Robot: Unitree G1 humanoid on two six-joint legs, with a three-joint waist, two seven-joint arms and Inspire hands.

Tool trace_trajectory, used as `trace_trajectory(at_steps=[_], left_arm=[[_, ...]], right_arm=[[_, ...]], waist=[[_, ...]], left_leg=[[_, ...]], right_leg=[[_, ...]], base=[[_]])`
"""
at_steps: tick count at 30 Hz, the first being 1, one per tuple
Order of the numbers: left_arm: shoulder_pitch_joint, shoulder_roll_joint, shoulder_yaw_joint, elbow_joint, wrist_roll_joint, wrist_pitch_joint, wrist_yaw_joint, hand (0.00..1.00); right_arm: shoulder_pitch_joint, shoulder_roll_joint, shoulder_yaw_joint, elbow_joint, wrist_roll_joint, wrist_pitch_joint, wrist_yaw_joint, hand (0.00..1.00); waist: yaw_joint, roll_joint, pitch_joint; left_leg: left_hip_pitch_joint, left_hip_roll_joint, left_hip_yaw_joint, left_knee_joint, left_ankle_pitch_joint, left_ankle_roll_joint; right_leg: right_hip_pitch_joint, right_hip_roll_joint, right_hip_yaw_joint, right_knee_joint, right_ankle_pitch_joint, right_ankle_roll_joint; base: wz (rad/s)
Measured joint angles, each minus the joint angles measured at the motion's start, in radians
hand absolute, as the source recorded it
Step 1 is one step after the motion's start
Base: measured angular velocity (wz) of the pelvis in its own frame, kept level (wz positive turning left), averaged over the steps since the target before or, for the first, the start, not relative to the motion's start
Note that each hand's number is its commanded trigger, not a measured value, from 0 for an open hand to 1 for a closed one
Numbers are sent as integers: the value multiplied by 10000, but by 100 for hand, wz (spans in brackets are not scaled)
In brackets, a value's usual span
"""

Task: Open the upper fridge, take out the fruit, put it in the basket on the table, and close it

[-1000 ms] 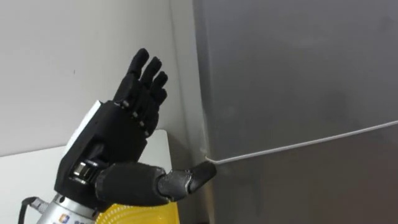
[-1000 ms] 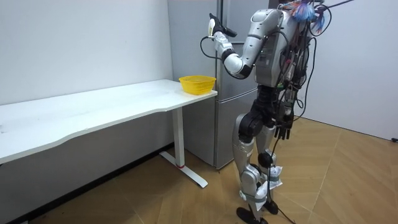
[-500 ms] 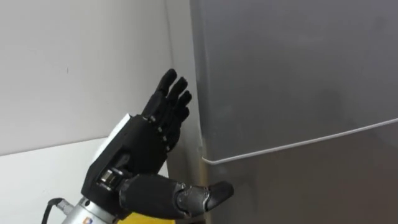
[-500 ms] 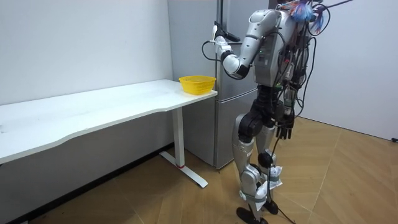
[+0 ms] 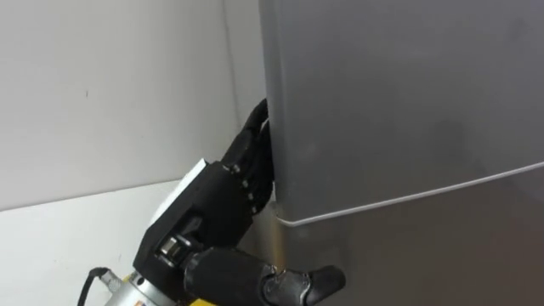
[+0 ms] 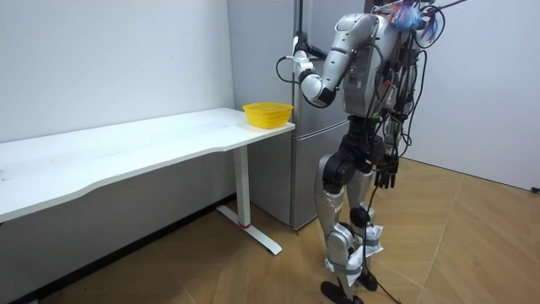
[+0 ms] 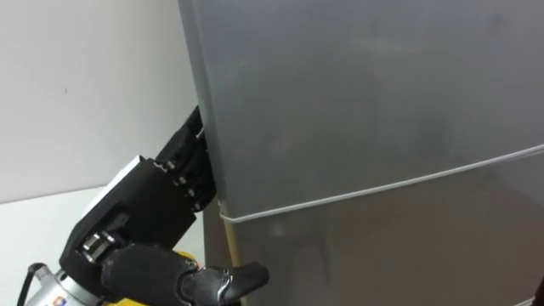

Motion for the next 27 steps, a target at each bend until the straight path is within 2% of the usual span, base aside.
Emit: trace_trajectory(at_steps=[1, 3, 4, 5, 6, 10, 13, 20, 27], left_arm=[[0, -10, 117, 26, 0, 0, 120, 97], [-5, -13, 245, 35, 0, 0, 195, 37], [-25, -17, 267, 34, -4, -1, 194, 16], [-26, 15, 212, 20, -3, -1, 91, 4], [-26, 21, 172, 14, -5, -1, 68, 0], [-27, 43, 78, -14, -11, -2, -139, 0], [-27, 166, -75, -14, -19, -1, -257, 0], [-27, 172, -81, -14, -25, 0, -575, 0], [-27, 172, -107, -14, -43, 0, -721, 0]], right_arm=[[-7, -2, 0, -1, -3, 0, 2, 0], [-13, -6, 0, -2, -3, -1, 3, 0], [-11, -6, 0, -2, -2, 1, 7, 0], [-11, -13, 0, -1, -1, -1, 16, 0], [-13, -19, 0, -1, -2, 0, 22, 0], [-33, -125, 0, -8, -4, -4, 210, 0], [5, -163, 0, -6, -4, 0, 232, 0], [1, -209, -5, -9, -7, 3, 323, 0], [-9, -208, -4, -35, -15, 20, 335, 0]], waist=[[6, -1, 0], [2, -1, -1], [2, -1, -1], [5, 1, -3], [7, 2, -3], [-7, 28, -24], [-53, 51, -39], [-206, 45, -45], [-210, -18, -76]], left_leg=[[3, 0, 0, -2, 0, 0], [16, 0, -1, -3, 0, 0], [26, 0, -1, -7, 0, 0], [28, -1, 2, -9, 0, 0], [28, -1, 3, -11, 0, 0], [49, -3, 20, -13, 0, 0], [97, -3, 22, -13, 7, 4], [148, 1, 175, -12, 51, 11], [214, 4, 250, -31, 51, 11]], right_leg=[[-9, 0, 0, 0, 1, 1], [-6, -1, 5, -2, 2, 3], [-2, -1, 9, -2, 3, 5], [-1, -1, 11, -3, 5, 7], [-1, -2, 11, -3, 6, 9], [8, -3, 30, -1, 22, 17], [48, -2, 31, 1, 23, 16], [19, 2, 136, -2, 26, 8], [28, 2, 206, 16, 30, 8]], base=[[0], [0], [0], [0], [0], [0], [0], [-4], [-3]])
